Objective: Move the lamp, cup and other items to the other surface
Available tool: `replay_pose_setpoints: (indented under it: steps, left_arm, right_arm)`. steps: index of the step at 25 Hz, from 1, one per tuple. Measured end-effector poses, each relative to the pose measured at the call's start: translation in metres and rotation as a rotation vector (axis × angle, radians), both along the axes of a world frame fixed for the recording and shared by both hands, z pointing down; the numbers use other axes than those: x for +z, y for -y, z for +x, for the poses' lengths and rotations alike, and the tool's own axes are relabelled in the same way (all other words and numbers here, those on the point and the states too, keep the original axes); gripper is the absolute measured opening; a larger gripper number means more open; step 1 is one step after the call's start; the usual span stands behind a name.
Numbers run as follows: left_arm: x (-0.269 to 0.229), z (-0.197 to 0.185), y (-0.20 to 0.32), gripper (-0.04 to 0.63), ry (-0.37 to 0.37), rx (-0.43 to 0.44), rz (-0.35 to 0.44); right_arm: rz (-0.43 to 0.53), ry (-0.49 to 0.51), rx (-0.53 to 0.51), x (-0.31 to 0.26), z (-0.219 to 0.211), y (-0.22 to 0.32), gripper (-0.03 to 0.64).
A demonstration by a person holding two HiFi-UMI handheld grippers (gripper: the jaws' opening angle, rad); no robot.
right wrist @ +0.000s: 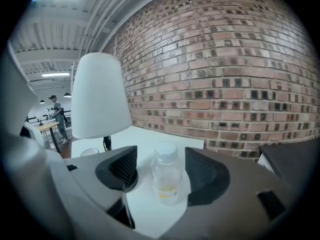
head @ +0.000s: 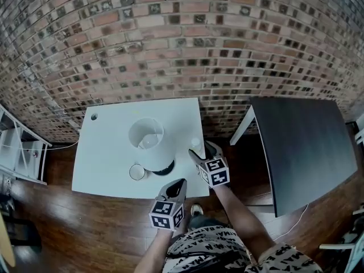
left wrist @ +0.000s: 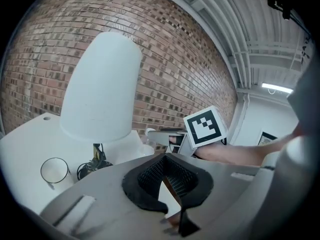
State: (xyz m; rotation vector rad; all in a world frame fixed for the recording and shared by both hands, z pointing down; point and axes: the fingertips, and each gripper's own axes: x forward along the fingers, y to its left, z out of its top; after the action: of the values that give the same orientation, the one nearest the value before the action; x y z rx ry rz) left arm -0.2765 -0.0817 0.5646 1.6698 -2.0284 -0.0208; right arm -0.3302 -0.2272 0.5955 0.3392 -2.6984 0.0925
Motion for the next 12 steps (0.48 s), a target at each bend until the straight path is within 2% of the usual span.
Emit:
replay_pose_setpoints:
  steps: [9,12]
  left_arm:
    - [0.014,-0.013,0.02,0.003,-0.013,-0.027,-0.017]
    - [0.014,-0.016,0.022,0.003,-0.014,-0.032,-0.019]
  right_arm:
    - [0.015,-0.048,-0.036,0.024,-0.031,0.017,0.309]
    - [0.04,-0.061,-0.047,0.026,-0.034,0.016,0.272]
